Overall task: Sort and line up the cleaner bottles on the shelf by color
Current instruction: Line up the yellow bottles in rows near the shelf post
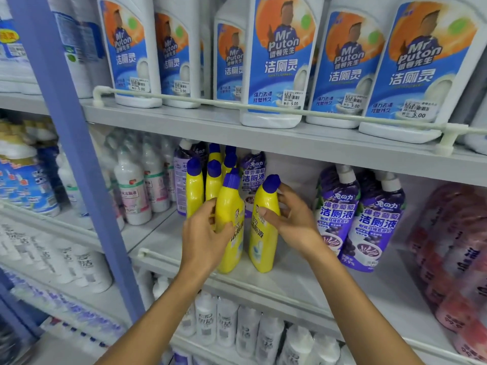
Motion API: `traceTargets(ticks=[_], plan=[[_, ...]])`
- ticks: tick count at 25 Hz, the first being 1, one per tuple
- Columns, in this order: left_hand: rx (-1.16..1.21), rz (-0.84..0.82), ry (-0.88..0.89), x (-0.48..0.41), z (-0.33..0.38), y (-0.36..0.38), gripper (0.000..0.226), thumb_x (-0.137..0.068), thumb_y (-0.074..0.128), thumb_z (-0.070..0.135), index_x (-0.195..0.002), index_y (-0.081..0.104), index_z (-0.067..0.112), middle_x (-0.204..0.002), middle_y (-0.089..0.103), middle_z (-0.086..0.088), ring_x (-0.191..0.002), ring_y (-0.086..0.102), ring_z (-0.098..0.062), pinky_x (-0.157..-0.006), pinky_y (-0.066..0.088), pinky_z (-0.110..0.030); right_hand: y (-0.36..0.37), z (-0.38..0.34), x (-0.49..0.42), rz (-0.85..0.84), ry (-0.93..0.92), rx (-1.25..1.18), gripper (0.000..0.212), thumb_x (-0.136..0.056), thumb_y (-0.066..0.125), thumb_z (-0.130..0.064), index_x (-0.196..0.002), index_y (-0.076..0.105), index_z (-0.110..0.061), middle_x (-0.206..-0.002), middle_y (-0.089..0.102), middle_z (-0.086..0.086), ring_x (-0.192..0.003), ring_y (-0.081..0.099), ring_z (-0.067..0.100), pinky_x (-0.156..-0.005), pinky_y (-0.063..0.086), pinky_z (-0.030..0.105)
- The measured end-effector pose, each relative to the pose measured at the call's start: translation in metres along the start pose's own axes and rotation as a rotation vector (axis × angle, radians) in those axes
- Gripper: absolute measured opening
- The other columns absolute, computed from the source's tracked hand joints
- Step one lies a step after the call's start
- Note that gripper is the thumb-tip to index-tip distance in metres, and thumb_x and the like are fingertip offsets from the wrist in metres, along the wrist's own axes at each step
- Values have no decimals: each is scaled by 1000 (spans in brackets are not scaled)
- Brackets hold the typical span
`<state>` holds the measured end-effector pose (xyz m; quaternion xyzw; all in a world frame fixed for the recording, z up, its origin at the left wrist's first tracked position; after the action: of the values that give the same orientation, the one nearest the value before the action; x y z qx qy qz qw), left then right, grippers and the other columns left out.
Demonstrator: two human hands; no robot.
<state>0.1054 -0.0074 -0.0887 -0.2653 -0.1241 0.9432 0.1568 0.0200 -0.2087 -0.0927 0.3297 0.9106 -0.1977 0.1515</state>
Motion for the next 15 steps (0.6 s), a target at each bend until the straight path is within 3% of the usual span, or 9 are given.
traceTargets(ticks=[4, 6, 11, 13, 15], plan=[[92, 127, 1, 12, 13, -55, 40, -86, 77, 0, -121, 71, 17, -95, 72, 18, -86, 66, 12, -71, 53, -6, 18, -4, 0, -24, 13, -18, 59, -87, 81, -17, -139, 56, -31, -123, 68, -18, -117, 62, -1, -92, 56, 22], [92, 195, 30, 13, 18, -86, 38, -87, 78, 3, -121, 71, 18, -99, 73, 14, -88, 67, 11, -72, 50, -2, 30, -7, -2, -35, 17, -58, 56, -88, 80, -14, -137, 58, -26, -121, 69, -14, -113, 65, 2, -87, 55, 17], [-88, 308, 19, -1, -7, -118, 37, -86, 79, 9, -120, 72, 21, -89, 67, 25, -80, 65, 13, -78, 54, -11, 60, -7, -4, 43, -4, -73, 52, -84, 82, -27, -131, 61, -28, -120, 73, -6, -112, 70, 15, -97, 58, 43], [-143, 311, 42, -15, -14, -113, 36, -85, 79, 12, -118, 72, 24, -85, 67, 21, -78, 66, 3, -82, 58, -29, 67, -7, -5, 65, -16, -66, 54, -84, 83, -30, -133, 61, -28, -120, 73, -7, -111, 70, 14, -97, 59, 42], [-153, 265, 68, -33, -23, -103, 33, -84, 78, 12, -116, 72, 22, -89, 72, 12, -82, 69, -10, -83, 60, -37, 68, -10, -6, 88, -16, -45, 56, -85, 84, -31, -135, 60, -27, -121, 73, -8, -111, 69, 12, -97, 58, 34]])
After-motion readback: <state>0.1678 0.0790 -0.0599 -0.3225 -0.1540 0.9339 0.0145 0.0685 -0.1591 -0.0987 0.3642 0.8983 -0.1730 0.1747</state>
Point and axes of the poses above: each hand's wrist, its own x-axis away from the middle knuckle, its own y-axis out of the palm, z = x × y, the point moved 6 cm from there along -x, towards the middle knuckle
